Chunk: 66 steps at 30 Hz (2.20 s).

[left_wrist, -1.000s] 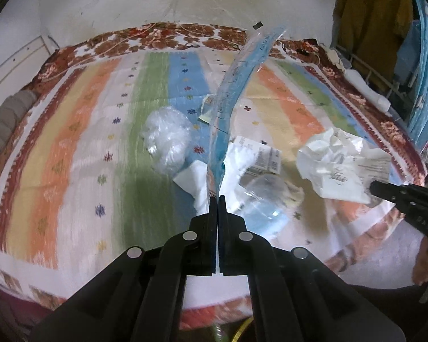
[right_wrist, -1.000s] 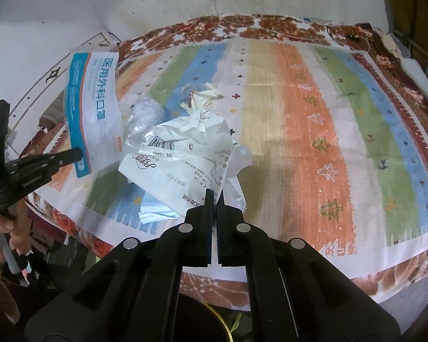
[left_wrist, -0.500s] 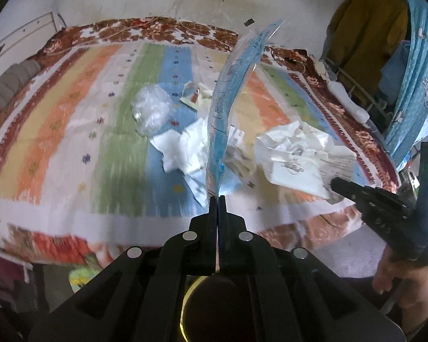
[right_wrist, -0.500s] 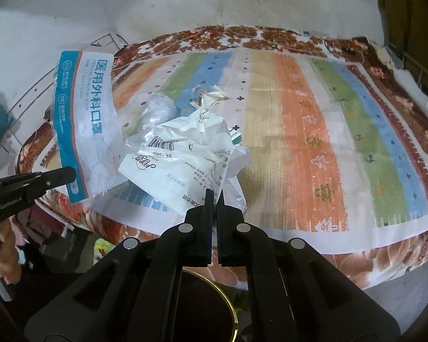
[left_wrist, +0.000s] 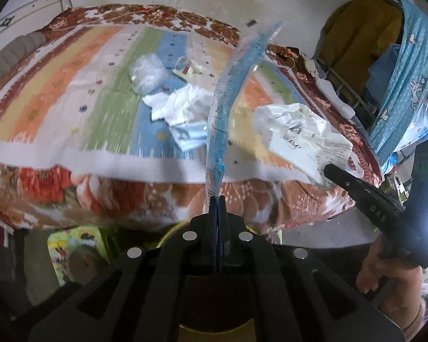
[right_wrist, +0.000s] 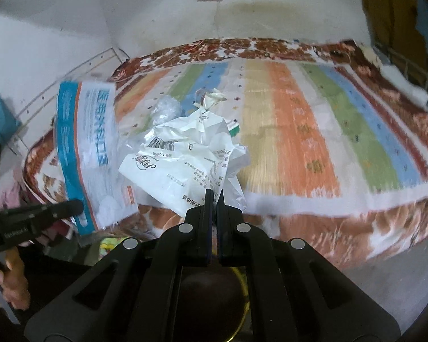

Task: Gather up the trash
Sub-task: 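Carry both held items back over the bin and release them inside, then move both open tools back toward the remaining trash on the bed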

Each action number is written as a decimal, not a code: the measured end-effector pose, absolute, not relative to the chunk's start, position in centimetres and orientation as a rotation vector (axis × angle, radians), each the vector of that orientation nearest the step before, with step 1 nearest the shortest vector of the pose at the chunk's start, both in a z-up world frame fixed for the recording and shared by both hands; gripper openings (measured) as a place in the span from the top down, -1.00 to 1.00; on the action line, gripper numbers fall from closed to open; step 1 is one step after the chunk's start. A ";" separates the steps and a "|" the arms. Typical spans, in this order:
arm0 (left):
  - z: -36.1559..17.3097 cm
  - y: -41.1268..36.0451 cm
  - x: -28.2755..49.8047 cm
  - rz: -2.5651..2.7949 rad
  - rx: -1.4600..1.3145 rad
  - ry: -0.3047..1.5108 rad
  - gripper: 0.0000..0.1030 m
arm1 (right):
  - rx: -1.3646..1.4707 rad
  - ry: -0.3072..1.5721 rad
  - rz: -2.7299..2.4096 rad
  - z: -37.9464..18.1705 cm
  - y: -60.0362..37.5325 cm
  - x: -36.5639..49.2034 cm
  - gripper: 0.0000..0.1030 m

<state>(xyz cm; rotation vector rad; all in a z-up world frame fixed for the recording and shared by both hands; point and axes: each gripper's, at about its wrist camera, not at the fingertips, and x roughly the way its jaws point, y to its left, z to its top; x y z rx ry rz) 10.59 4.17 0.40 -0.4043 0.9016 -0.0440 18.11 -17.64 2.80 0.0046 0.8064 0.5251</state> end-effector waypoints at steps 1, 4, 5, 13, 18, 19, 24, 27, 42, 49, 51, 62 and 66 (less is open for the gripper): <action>0.2 4.0 10.2 -0.046 -0.406 0.906 1.00 | 0.011 0.815 0.524 2.5 -17.9 17.8 0.98; -0.4 3.2 9.2 -0.048 -0.400 0.911 1.00 | 0.016 0.826 0.528 1.8 -18.1 16.8 0.98; -0.6 3.0 9.0 -0.048 -0.401 0.916 1.00 | 0.016 0.829 0.530 1.6 -18.2 16.4 0.98; -2.8 1.9 6.8 -0.034 -0.418 0.967 1.00 | -0.024 0.862 0.526 -0.3 -18.1 13.8 0.98; -4.6 1.5 5.9 -0.015 -0.451 1.017 1.00 | -0.035 0.877 0.493 -1.5 -18.1 12.6 0.97; -4.9 1.5 5.6 0.001 -0.466 1.018 1.00 | -0.049 0.871 0.483 -1.7 -18.0 12.2 0.97; -6.4 1.3 5.2 0.017 -0.517 1.051 1.00 | -0.091 0.887 0.465 -2.7 -17.4 11.5 0.97; -7.5 1.0 5.0 0.018 -0.530 1.089 1.00 | -0.098 0.930 0.464 -3.9 -17.1 11.5 0.98; -13.1 0.0 5.1 0.044 -0.606 1.299 1.00 | -0.183 1.180 0.466 -10.2 -14.9 11.8 0.98; -15.5 -0.3 5.5 0.091 -0.637 1.380 1.00 | -0.204 1.255 0.445 -12.4 -14.4 12.2 0.97; -16.1 -0.2 5.7 0.095 -0.655 1.401 1.00 | -0.214 1.265 0.435 -12.6 -14.5 12.5 0.97; -12.8 1.2 5.9 0.186 -0.539 1.259 0.19 | -0.127 1.191 0.508 -9.9 -15.0 12.6 0.24; -10.6 2.0 6.2 0.188 -0.510 1.182 0.00 | -0.108 1.098 0.538 -7.7 -15.3 12.4 0.17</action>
